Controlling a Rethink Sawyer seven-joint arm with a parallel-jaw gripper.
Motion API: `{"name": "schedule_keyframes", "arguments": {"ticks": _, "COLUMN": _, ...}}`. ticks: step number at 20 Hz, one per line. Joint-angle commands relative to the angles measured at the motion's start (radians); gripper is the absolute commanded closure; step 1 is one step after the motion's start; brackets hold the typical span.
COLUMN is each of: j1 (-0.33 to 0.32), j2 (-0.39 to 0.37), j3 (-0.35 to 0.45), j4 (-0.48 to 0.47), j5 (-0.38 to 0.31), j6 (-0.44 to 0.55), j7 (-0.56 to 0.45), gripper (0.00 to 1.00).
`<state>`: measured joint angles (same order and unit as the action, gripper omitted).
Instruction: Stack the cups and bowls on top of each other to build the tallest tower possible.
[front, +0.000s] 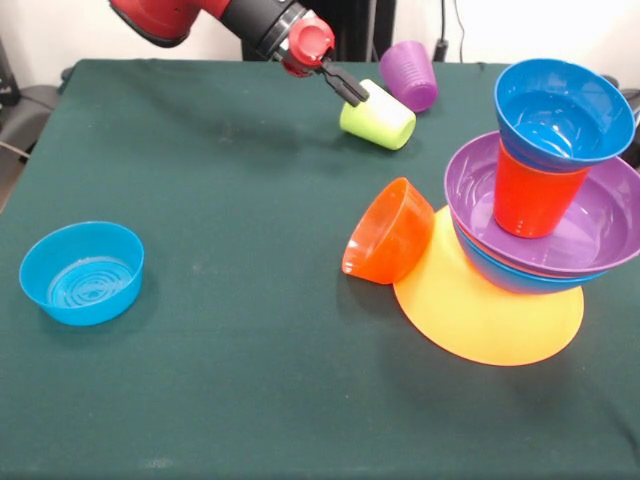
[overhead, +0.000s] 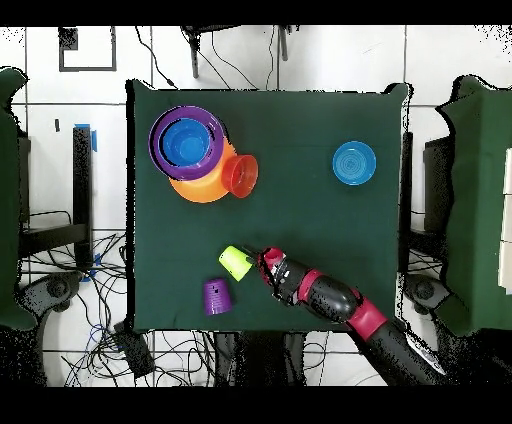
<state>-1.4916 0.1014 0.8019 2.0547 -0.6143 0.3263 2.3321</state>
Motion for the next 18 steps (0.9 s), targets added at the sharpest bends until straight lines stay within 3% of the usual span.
{"name": "schedule_keyframes", "arguments": {"ticks": 1, "j1": 0.039, "j2": 0.043, "j3": -0.004, "j4": -0.135, "j5": -0.056, "j6": 0.073, "j7": -0.209, "gripper": 0.00}}
{"name": "schedule_keyframes", "arguments": {"ticks": 7, "j1": 0.039, "j2": 0.037, "j3": -0.022, "j4": -0.126, "j5": -0.063, "j6": 0.078, "j7": -0.206, "gripper": 0.00}}
{"name": "schedule_keyframes", "arguments": {"ticks": 18, "j1": -0.045, "j2": 0.098, "j3": -0.087, "j4": -0.141, "j5": -0.126, "j6": 0.082, "j7": -0.262, "gripper": 0.00}}
